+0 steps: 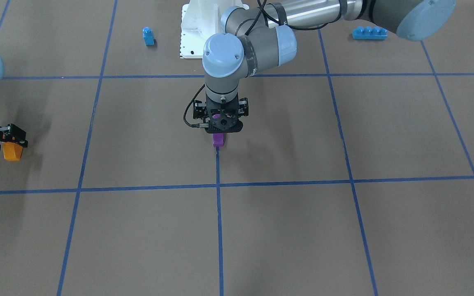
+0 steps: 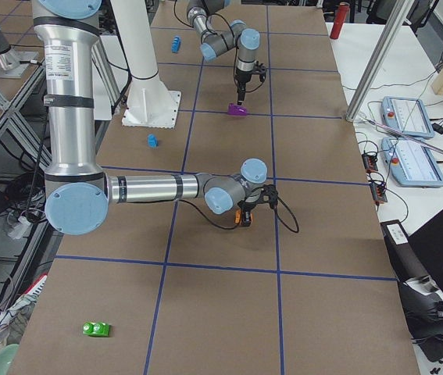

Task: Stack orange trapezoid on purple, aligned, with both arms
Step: 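Lower the right gripper onto the orange trapezoid block and grasp it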

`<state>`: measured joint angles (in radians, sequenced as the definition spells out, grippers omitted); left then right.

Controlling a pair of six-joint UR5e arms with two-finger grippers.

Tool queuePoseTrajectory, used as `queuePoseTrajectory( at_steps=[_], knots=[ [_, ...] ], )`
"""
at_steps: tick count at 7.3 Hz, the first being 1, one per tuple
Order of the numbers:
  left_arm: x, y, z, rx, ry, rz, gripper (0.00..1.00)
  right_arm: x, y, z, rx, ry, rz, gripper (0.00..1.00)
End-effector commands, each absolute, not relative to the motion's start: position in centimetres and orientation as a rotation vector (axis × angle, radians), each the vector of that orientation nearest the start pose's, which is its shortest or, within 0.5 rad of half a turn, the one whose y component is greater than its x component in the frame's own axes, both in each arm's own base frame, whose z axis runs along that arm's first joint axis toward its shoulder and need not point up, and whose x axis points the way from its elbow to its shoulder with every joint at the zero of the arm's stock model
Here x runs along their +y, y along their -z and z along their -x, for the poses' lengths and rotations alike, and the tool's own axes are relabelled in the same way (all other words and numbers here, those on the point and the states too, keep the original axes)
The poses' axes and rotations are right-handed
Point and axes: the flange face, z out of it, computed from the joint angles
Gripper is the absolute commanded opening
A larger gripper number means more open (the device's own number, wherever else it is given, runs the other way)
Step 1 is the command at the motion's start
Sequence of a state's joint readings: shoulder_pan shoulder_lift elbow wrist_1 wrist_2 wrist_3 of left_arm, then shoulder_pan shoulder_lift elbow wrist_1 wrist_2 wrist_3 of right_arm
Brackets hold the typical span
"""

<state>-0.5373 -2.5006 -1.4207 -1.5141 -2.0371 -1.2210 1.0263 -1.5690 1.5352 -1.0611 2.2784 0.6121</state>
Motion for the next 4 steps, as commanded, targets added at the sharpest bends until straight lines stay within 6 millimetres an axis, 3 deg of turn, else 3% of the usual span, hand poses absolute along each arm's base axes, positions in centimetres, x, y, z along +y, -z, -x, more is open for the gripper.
queuePoseTrajectory(
  at_steps=[1, 3, 4],
  knots=[
    [-46.2, -14.2, -60.1, 0.831, 0.009, 0.098, 1.00, -47.5, -62.5, 20.8, -0.828, 0.106, 0.000, 0.00],
    [-46.3, -14.1, -60.0, 0.832, 0.010, 0.096, 1.00, -47.9, -59.5, 20.9, -0.860, 0.118, -0.033, 0.00],
    [-46.8, -13.5, -58.0, 0.857, 0.017, 0.078, 1.00, -48.7, -54.4, 22.6, -0.900, 0.078, -0.041, 0.00]
  ],
)
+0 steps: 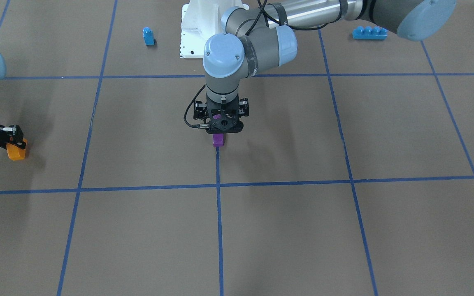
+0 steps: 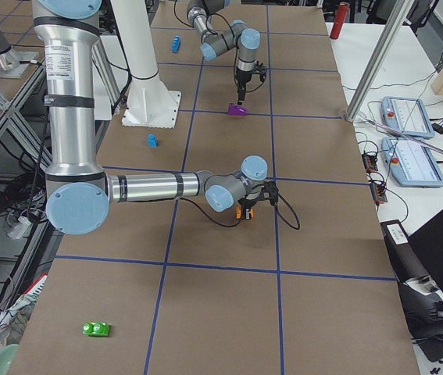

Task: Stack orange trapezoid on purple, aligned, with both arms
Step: 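Carry the orange block over the purple block while the left arm withdraws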

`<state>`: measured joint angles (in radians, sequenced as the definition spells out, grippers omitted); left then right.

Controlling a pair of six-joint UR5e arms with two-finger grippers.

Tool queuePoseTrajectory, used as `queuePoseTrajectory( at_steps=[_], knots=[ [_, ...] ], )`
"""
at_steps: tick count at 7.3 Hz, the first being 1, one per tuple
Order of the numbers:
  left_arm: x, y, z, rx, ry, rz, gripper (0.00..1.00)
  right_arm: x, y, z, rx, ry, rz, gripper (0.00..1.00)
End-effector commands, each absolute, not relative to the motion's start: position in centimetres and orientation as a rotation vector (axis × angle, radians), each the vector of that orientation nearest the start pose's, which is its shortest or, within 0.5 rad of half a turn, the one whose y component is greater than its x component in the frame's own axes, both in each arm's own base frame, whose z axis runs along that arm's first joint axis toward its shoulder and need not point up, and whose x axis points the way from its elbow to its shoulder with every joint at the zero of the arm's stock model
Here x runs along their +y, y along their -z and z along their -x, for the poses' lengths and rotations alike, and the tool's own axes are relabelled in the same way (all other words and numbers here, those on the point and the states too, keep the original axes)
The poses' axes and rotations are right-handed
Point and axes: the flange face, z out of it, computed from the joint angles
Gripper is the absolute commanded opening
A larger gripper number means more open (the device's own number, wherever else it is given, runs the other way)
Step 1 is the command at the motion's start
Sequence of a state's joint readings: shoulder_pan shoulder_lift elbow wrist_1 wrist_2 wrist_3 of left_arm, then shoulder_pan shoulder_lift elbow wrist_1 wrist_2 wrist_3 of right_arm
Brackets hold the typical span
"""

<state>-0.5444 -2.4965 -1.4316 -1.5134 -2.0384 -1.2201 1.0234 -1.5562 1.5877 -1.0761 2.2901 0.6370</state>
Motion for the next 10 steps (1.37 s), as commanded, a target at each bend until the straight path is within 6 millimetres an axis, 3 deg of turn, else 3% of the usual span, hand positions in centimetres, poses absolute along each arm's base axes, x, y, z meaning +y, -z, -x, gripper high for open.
queuePoseTrajectory(
  at_steps=[1, 3, 5, 6, 7, 9, 10],
  knots=[
    [-45.8, -16.1, -55.3, 0.861, 0.013, 0.072, 1.00, -49.2, -46.5, 28.9, -0.950, 0.026, -0.006, 0.00],
    [-45.2, -20.2, -50.0, 0.858, -0.014, 0.035, 1.00, -47.9, -36.1, 39.7, -1.002, -0.013, 0.022, 0.00],
    [-44.4, -25.4, -44.8, 0.820, -0.110, -0.017, 1.00, -47.5, -26.8, 46.1, -0.933, -0.018, 0.040, 0.00],
    [-44.3, -27.6, -42.5, 0.803, -0.143, -0.036, 1.00, -46.4, -23.6, 49.4, -0.896, -0.001, 0.016, 0.00],
    [-43.9, -29.4, -40.8, 0.786, -0.161, -0.041, 1.00, -45.7, -20.7, 52.4, -0.897, -0.024, 0.025, 0.00],
    [-43.1, -30.4, -39.7, 0.780, -0.158, -0.037, 1.00, -44.2, -17.9, 56.0, -0.897, -0.020, 0.008, 0.00],
    [-43.0, -30.6, -39.7, 0.777, -0.158, -0.036, 1.00, -44.0, -17.6, 57.3, -0.888, -0.030, 0.021, 0.00]
  ],
)
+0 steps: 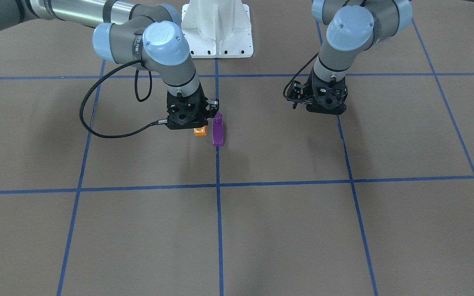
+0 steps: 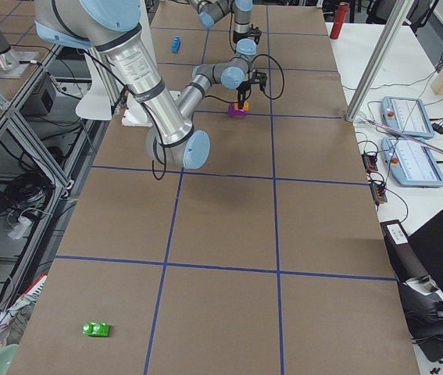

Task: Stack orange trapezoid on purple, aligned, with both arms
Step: 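Carry the orange block over the purple block while the left arm withdraws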

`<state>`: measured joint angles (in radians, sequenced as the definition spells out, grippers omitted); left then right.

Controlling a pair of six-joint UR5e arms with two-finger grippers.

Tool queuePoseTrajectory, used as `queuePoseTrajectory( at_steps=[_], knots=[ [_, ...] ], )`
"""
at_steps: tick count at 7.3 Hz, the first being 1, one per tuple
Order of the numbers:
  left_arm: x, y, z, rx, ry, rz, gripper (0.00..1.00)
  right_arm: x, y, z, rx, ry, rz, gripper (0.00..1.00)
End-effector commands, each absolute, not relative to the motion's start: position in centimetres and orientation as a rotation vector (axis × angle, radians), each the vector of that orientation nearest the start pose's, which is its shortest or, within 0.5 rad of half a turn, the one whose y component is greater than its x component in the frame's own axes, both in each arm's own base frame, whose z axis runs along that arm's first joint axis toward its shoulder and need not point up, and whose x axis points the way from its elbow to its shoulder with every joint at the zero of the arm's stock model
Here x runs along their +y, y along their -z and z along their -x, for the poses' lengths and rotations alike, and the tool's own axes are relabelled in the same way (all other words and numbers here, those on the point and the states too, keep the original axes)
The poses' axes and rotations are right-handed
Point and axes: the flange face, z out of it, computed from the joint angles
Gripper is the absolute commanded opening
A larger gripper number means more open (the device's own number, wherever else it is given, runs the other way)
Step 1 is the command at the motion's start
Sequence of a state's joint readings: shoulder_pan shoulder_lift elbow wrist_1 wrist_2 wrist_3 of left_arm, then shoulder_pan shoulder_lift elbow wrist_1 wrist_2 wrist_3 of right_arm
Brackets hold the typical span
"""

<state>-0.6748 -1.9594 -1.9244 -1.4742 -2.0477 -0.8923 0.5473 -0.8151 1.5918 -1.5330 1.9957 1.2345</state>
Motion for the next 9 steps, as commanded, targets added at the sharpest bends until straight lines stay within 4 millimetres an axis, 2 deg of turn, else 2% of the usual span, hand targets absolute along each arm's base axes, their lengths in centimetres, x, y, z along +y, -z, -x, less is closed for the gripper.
queuePoseTrajectory(
  at_steps=[1, 4, 5, 9],
  knots=[
    [-43.0, -30.7, -39.7, 0.776, -0.156, -0.034, 1.00, -43.3, -17.7, 57.9, -0.882, -0.029, 0.019, 0.00],
    [-43.0, -30.9, -39.7, 0.773, -0.157, -0.033, 1.00, -42.2, -17.1, 58.9, -0.884, -0.023, 0.018, 0.00],
    [-43.0, -30.9, -39.7, 0.773, -0.155, -0.032, 1.00, -41.5, -17.5, 59.6, -0.869, -0.022, 0.000, 0.00],
    [-42.9, -30.7, -39.5, 0.777, -0.154, -0.034, 1.00, -41.7, -17.3, 59.1, -0.849, -0.024, 0.006, 0.00]
  ],
)
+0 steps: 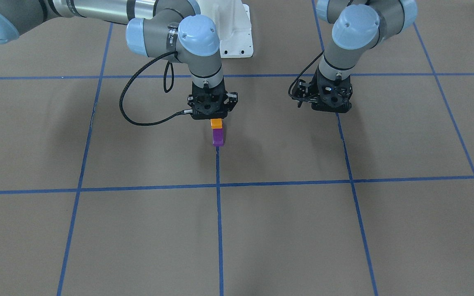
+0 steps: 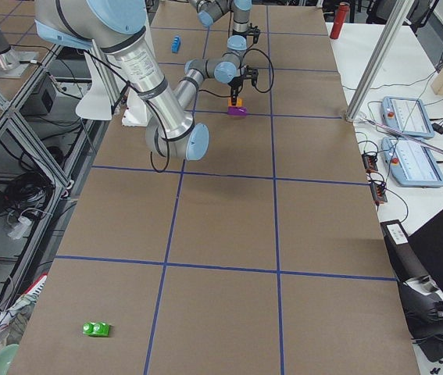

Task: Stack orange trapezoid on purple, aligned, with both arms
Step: 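Align and lower the orange block onto the purple block with the right gripper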

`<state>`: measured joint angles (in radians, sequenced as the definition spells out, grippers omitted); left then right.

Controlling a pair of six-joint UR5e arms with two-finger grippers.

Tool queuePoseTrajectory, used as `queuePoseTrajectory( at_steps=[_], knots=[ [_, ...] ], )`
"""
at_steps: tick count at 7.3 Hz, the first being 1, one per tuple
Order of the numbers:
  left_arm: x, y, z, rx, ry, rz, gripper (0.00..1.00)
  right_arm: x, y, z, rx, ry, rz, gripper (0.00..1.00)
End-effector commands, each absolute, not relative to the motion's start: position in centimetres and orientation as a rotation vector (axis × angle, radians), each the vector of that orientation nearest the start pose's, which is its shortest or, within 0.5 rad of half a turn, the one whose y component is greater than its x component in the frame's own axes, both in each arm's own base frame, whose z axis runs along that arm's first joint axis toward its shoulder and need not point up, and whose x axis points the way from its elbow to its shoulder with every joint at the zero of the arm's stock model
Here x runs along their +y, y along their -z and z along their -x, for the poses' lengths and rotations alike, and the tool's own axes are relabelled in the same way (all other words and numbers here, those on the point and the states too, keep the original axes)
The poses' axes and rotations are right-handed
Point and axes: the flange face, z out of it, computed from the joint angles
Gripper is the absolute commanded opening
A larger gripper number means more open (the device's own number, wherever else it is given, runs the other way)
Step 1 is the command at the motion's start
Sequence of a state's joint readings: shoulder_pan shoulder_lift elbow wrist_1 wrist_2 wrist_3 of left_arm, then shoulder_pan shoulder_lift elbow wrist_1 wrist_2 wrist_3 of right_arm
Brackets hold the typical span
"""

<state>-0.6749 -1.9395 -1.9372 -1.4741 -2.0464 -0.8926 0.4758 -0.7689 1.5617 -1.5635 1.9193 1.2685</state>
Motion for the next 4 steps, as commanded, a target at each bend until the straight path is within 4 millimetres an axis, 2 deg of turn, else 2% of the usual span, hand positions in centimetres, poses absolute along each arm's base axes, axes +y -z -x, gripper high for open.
queuePoseTrajectory(
  at_steps=[1, 4],
  knots=[
    [-42.86, -30.72, -39.52, 0.777, -0.154, -0.034, 1.00, -41.75, -17.44, 59.35, -0.845, -0.019, 0.005, 0.00],
    [-42.85, -30.71, -39.53, 0.778, -0.154, -0.033, 1.00, -41.62, -17.27, 59.51, -0.846, -0.011, 0.000, 0.00]
  ],
)
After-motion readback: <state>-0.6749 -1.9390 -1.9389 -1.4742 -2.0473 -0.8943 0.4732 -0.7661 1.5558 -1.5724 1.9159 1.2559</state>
